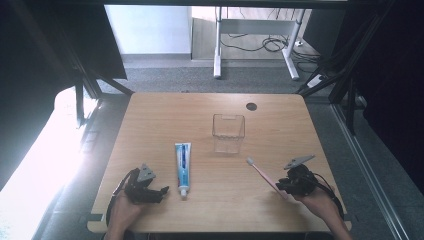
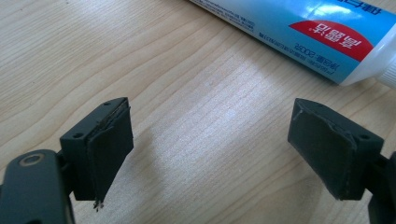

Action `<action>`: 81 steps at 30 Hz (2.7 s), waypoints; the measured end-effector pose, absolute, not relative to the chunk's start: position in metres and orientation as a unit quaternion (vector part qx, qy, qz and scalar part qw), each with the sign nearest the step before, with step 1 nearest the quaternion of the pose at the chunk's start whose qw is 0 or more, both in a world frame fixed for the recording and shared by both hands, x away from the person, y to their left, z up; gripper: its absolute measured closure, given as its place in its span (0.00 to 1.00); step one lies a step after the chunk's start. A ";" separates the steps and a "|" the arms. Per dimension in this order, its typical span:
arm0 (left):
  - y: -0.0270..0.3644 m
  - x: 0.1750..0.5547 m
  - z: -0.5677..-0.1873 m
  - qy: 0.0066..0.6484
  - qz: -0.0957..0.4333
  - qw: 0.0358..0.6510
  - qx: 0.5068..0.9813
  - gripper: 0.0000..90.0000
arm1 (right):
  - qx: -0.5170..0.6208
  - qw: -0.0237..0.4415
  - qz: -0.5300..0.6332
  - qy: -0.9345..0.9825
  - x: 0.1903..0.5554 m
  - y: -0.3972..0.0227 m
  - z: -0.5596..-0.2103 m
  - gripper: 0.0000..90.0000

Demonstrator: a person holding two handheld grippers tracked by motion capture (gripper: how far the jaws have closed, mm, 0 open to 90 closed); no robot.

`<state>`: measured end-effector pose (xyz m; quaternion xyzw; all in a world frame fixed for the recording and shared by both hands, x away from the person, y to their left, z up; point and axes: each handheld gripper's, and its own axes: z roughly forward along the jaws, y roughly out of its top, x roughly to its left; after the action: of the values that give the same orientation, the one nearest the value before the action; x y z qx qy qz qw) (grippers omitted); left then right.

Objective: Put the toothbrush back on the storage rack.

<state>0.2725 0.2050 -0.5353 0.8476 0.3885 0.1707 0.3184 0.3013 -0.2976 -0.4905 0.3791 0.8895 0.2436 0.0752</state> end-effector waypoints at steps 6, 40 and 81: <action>0.205 0.272 -0.535 0.388 0.170 0.315 0.849 0.16 | 0.383 0.066 0.216 0.896 0.312 -0.292 -0.488 0.81; 0.206 0.272 -0.535 0.389 0.170 0.314 0.849 0.16 | 0.364 0.002 0.038 0.931 0.363 -0.232 -0.495 0.85; 0.207 0.272 -0.535 0.390 0.163 0.326 0.845 0.15 | 0.363 0.023 0.122 0.924 0.354 -0.250 -0.453 0.88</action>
<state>0.2720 0.2074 -0.5350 0.8454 0.3899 0.1635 0.3264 0.3543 -0.2500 -0.4531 0.3626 0.9236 0.1222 0.0231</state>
